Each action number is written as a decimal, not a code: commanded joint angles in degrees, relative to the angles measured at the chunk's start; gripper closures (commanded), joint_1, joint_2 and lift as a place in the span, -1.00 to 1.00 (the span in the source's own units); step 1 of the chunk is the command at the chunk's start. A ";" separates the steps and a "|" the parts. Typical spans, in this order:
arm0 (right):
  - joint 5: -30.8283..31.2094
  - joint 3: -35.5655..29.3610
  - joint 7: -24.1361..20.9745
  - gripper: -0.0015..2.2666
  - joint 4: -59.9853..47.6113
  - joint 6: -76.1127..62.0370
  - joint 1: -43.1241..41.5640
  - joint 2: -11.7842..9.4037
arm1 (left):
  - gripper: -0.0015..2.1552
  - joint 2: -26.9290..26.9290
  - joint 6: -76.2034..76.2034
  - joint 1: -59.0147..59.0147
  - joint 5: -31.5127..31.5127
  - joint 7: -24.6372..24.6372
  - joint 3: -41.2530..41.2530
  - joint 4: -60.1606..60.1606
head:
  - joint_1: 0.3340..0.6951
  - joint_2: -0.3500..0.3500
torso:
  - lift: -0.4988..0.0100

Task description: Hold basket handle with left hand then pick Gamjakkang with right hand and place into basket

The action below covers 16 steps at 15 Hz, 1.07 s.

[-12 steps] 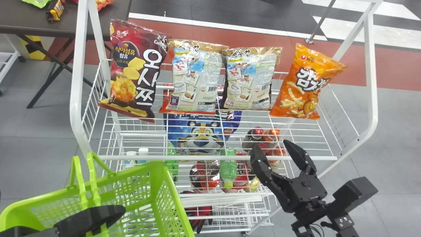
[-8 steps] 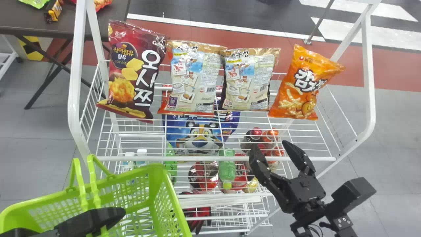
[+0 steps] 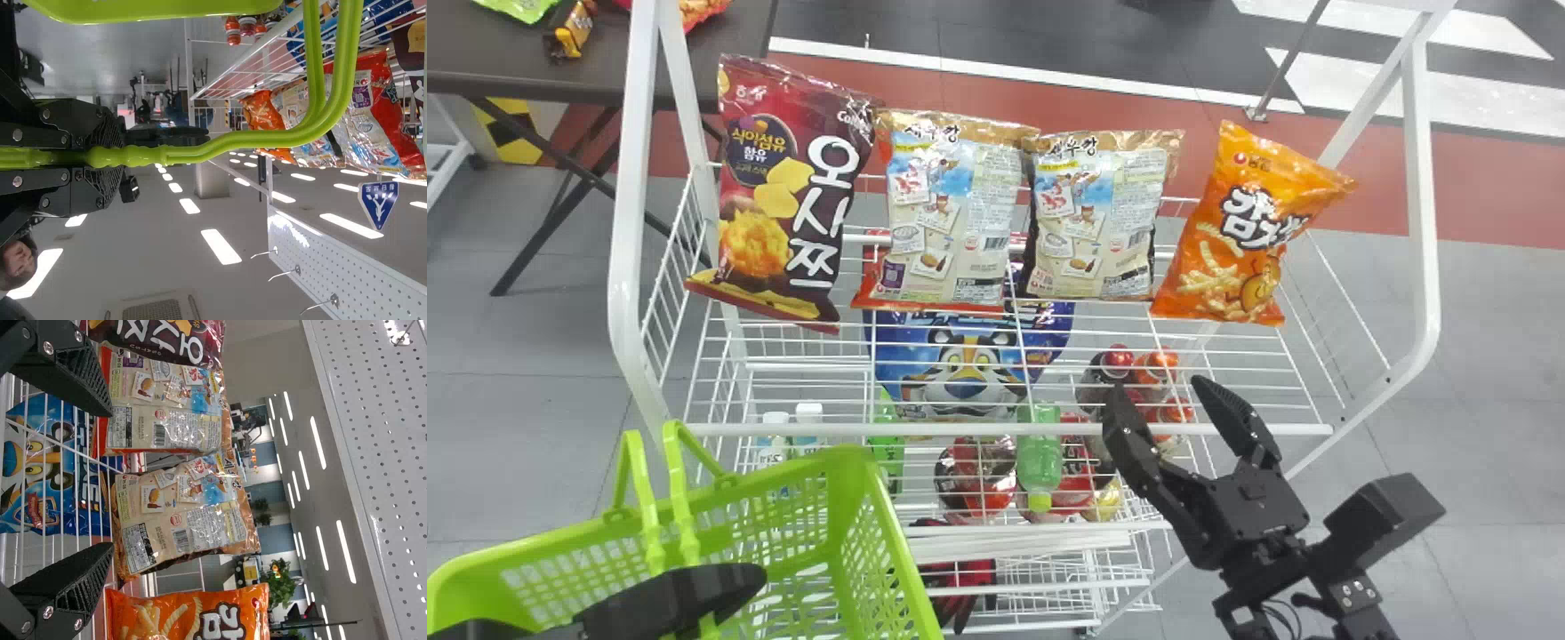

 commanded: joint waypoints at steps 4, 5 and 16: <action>0.00 -2.94 -0.12 -0.90 1.10 9.67 -8.19 0.06 | 0.99 0.00 0.07 0.26 -0.11 -0.01 -0.13 0.00 | 1.00 -0.68 | 0.89; 0.00 -3.91 -0.21 -0.90 1.53 11.96 -10.03 0.06 | 0.99 0.00 0.07 0.35 -0.02 -0.01 -0.13 0.00 | 1.00 -0.69 | 0.89; -0.62 -14.72 -0.21 -0.90 10.41 27.96 -26.03 -2.58 | 0.99 0.00 0.07 0.87 -0.02 0.08 -0.31 -0.53 | 1.00 -1.00 | 0.89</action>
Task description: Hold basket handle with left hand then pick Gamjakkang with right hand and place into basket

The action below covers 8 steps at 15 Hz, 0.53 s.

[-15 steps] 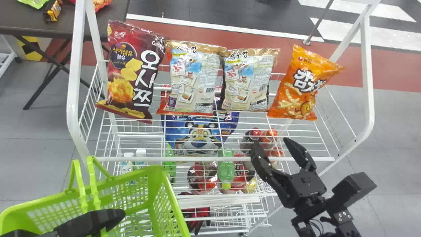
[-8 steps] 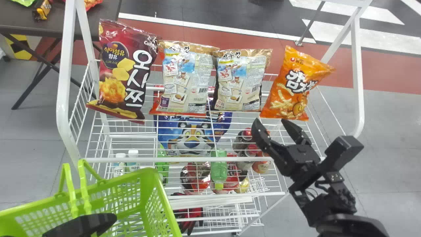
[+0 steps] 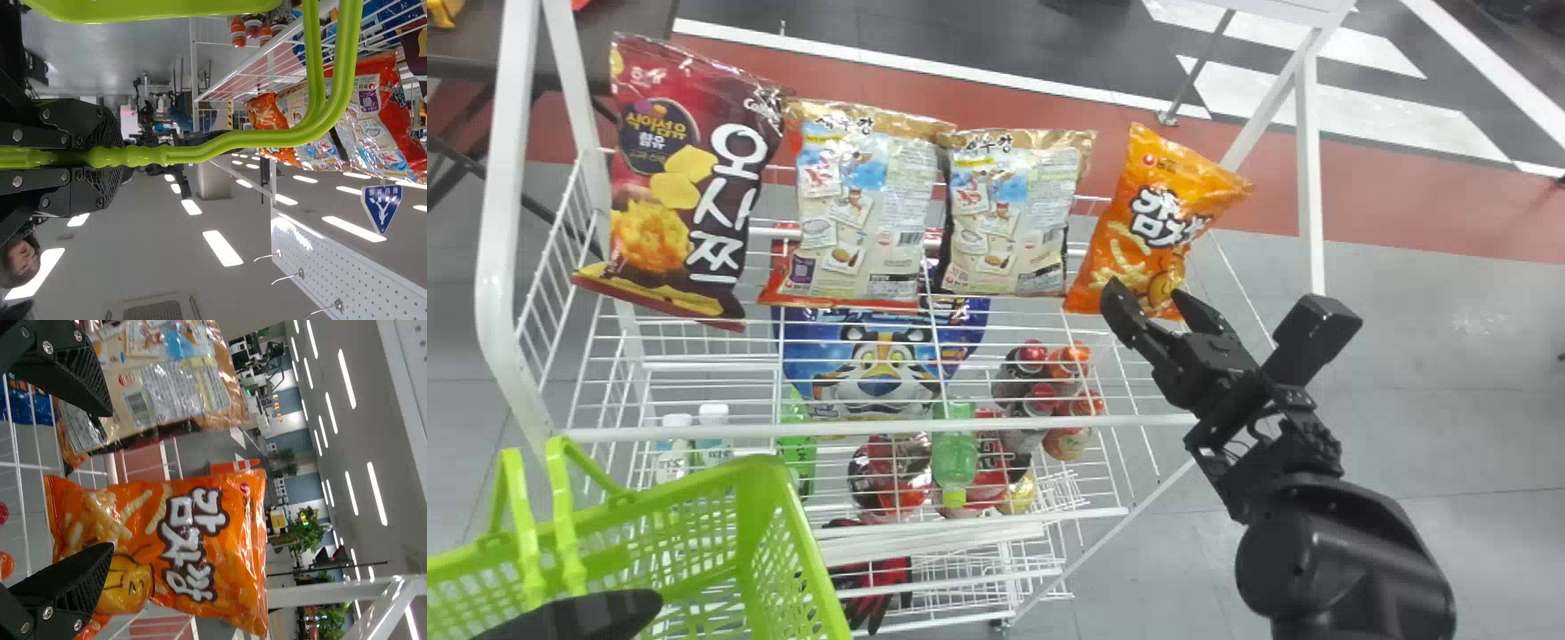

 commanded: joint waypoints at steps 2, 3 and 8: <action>-0.01 -0.96 0.01 -0.90 4.69 2.68 -4.52 -1.88 | 0.99 0.00 0.07 0.01 0.00 -0.01 0.00 -0.01 | 1.00 -1.00 | 0.89; 0.34 -0.87 -0.08 -0.90 6.36 3.03 -5.92 -2.32 | 0.99 0.00 0.07 0.01 0.00 -0.01 -0.08 -0.01 | 1.00 -1.00 | 0.89; 1.49 -2.19 -0.52 -0.90 8.91 6.90 -9.96 -3.37 | 0.99 1.06 0.07 -1.31 -0.18 0.78 -1.31 0.43 | 1.00 -1.00 | 0.89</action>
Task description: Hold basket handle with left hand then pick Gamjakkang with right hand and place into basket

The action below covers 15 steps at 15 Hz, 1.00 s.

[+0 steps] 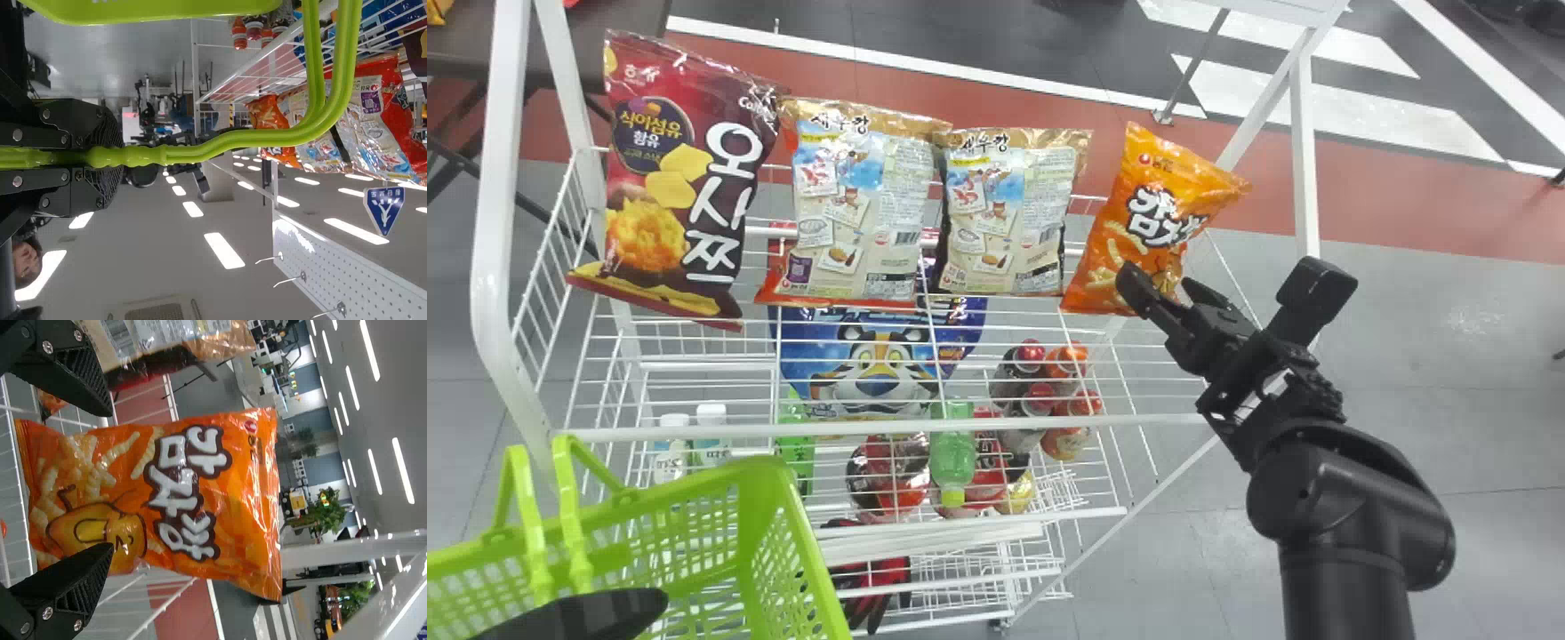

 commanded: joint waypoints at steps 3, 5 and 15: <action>2.26 -0.37 -0.78 -0.91 2.92 2.41 -4.44 -1.60 | 0.99 0.86 0.07 -0.98 -0.02 0.09 -0.58 0.26 | 1.00 -1.00 | 0.89; 3.75 0.43 -0.78 -0.92 3.71 2.77 -5.85 -2.13 | 0.99 1.12 0.07 -1.42 -0.02 0.35 -1.19 0.44 | 1.00 -1.00 | 0.89; 7.35 2.54 -0.08 0.98 4.94 6.11 -6.38 -3.01 | 0.99 1.30 0.07 -2.12 -0.37 0.61 -2.69 0.62 | 1.00 -1.00 | 0.89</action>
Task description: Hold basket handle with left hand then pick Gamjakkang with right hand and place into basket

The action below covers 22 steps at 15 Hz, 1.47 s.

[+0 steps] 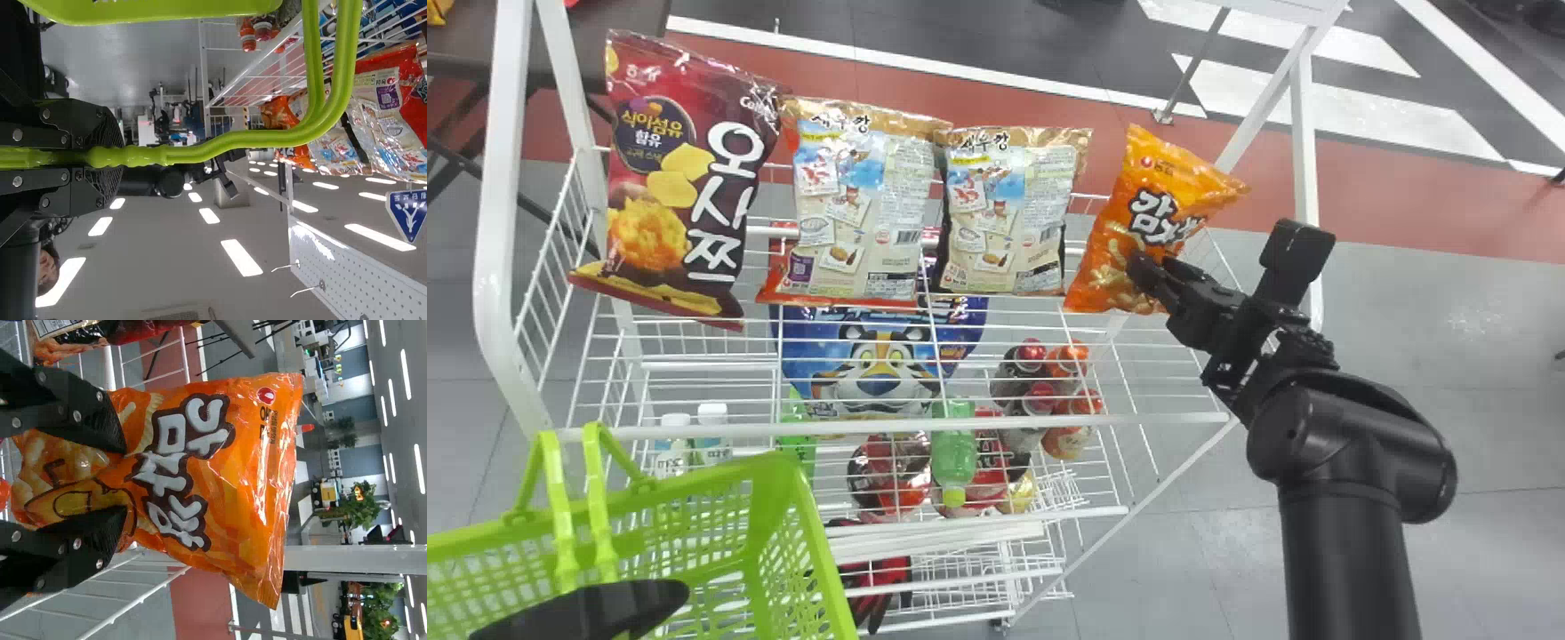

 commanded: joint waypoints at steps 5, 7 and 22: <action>-0.41 0.23 -0.99 0.98 -3.07 -1.81 2.39 0.23 | 0.99 0.18 0.07 -0.01 0.00 -0.18 0.15 0.26 | 1.00 -1.00 | 0.89; -0.32 0.40 -2.31 0.98 -7.64 2.06 4.50 0.50 | 0.99 0.18 0.07 0.07 0.09 -0.27 0.33 0.53 | 1.00 -1.00 | 0.89; -3.13 3.30 -6.26 0.98 -42.71 40.38 15.75 3.93 | 0.99 0.18 0.07 0.16 0.09 -0.53 0.51 0.70 | 1.00 -1.00 | 0.89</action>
